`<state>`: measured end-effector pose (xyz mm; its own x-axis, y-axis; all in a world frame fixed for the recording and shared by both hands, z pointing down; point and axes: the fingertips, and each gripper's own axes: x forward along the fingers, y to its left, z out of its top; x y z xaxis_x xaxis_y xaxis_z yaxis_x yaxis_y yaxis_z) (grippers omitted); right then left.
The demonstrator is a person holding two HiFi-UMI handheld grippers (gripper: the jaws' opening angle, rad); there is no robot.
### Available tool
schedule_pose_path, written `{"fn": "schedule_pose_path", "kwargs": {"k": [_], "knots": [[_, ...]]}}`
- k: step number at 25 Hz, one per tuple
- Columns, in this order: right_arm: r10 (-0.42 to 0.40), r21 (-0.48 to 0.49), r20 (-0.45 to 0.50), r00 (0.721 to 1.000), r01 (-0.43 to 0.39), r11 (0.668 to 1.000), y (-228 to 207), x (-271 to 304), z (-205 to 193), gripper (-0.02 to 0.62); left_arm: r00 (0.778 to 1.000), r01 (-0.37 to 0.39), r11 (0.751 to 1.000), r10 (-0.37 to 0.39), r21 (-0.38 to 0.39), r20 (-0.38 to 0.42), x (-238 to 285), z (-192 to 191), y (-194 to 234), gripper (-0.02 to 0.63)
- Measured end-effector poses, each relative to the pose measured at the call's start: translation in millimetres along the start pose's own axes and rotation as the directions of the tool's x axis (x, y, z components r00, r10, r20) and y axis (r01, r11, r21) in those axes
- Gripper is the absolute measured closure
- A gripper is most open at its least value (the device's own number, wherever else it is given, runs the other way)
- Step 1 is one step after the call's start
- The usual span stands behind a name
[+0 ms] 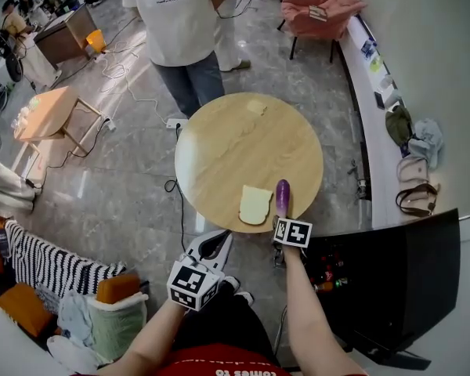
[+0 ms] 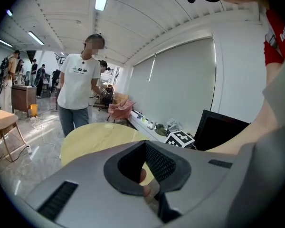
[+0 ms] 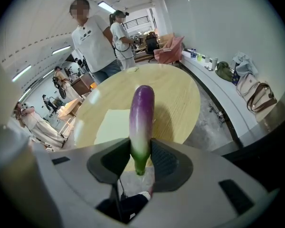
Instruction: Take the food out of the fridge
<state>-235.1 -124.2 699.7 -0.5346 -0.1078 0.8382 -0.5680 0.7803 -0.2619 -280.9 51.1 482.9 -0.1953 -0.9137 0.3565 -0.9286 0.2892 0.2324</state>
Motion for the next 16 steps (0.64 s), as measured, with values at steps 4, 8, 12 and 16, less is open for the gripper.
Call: {"fn": "schedule_pose_path", "kwargs": {"k": [4, 8, 12, 16], "knots": [[-0.007, 0.005, -0.003, 1.000, 0.007, 1.000, -0.2, 1.0, 0.0, 0.459, 1.000, 0.012, 1.000, -0.012, 0.005, 0.008, 0.3, 4.9, -1.4, 0.604], [-0.008, 0.006, -0.003, 1.000, 0.008, 1.000, 1.7, -1.3, 1.6, 0.459, 1.000, 0.015, 1.000, -0.015, 0.002, 0.011, -1.6, 6.6, -0.8, 0.604], [-0.010, 0.007, -0.005, 1.000, 0.011, 1.000, -0.7, -0.2, -1.1, 0.457, 1.000, 0.012, 1.000, -0.012, -0.001, 0.016, -4.3, 7.8, 1.4, 0.606], [-0.016, 0.015, -0.011, 1.000, 0.016, 1.000, -4.5, 1.4, -4.0, 0.459, 1.000, 0.004, 1.000, -0.004, 0.002, 0.031, -8.9, 13.6, 7.0, 0.604]]}}
